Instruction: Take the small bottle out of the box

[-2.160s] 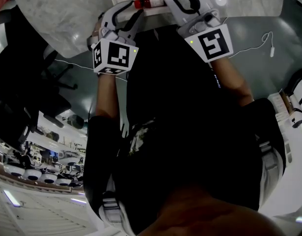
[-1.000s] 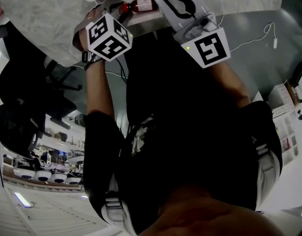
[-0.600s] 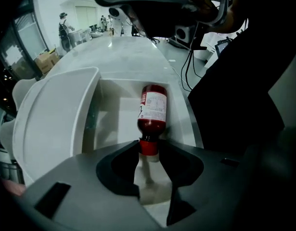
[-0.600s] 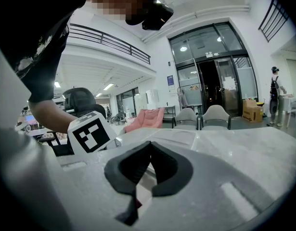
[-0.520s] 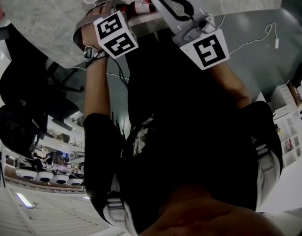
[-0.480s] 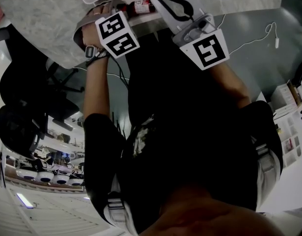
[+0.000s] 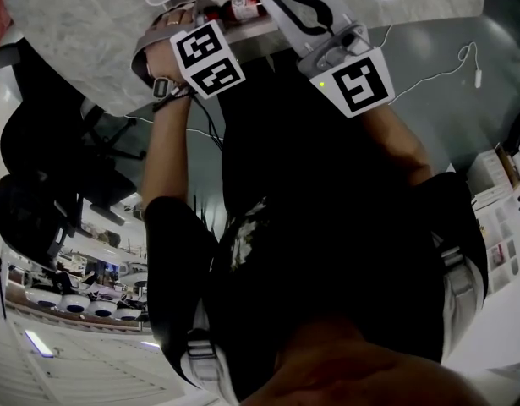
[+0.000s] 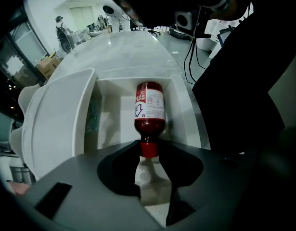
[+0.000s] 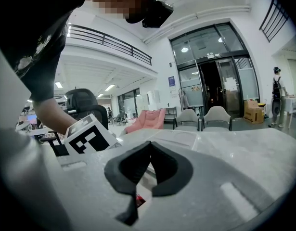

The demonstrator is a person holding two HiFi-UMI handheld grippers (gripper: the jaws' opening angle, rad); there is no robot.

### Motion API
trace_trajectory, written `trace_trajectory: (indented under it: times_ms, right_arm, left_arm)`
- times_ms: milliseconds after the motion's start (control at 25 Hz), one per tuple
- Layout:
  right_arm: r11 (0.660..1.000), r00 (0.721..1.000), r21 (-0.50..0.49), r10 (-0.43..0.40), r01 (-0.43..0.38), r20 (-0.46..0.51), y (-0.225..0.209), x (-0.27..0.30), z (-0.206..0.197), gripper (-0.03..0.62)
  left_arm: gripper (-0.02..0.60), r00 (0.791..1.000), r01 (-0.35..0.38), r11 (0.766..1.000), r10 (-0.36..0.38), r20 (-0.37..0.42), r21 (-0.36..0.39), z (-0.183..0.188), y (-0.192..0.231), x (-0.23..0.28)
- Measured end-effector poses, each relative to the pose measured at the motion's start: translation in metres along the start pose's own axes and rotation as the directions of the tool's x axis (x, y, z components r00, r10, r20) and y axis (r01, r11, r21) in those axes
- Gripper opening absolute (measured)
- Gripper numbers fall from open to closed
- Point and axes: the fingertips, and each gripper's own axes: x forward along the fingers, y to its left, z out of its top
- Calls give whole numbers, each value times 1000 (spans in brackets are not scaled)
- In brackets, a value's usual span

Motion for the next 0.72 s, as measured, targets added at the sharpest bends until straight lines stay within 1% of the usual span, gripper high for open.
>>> trace_trajectory:
  times_ms: [120, 240, 320, 400, 560, 640, 720]
  right_arm:
    - [1000, 1000, -10, 3, -3, 3, 0, -2, 4, -5]
    - [1000, 1000, -17, 8, -8, 4, 0, -6, 11, -5]
    - [1000, 1000, -26, 14, -13, 21, 2, -5, 20, -5]
    - [999, 999, -32, 17, -16, 38, 5, -4, 30, -5]
    - [999, 998, -41, 8, -6, 64, 16, -2, 52, -5]
    - [999, 997, -50, -6, 10, 80, 19, 0, 66, -5]
    - [997, 994, -74, -27, 36, 107, 18, -3, 85, -5]
  left_arm:
    - [137, 1000, -10, 1000, 10, 5, -17, 0, -2, -8]
    - [137, 999, -29, 999, 30, 28, -47, 2, -4, -22]
    - [137, 997, -46, 996, 50, 53, -75, 3, -5, -37]
    - [137, 992, -69, 991, 80, 95, -112, 6, -4, -56]
    - [137, 970, -120, 969, 161, 184, -215, 0, -3, -94]
    - [137, 952, -146, 953, 208, 225, -264, -7, 0, -114]
    - [137, 928, -180, 934, 266, 263, -310, -10, 6, -133]
